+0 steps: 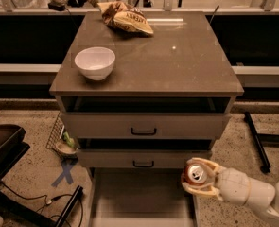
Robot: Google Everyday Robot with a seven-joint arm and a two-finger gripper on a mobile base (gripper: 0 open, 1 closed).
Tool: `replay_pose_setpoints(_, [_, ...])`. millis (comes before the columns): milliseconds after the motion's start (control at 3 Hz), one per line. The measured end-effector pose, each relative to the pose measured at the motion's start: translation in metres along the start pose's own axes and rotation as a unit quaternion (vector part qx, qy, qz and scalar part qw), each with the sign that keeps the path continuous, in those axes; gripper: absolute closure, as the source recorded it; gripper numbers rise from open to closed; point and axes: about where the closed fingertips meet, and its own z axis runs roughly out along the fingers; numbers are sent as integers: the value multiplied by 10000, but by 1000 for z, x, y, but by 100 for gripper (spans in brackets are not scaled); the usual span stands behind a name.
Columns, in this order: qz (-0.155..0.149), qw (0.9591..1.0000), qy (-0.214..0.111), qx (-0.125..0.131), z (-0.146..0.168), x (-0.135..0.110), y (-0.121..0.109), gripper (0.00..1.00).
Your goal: Place coke can into bottom drawer
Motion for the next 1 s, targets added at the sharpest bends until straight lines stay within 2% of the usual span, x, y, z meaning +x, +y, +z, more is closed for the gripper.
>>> replay_pose_setpoints(333, [-359,9980,292,-422,19,51,20,100])
replay_pose_setpoints(1000, [-391,9976,303,-480,22,52,22,100])
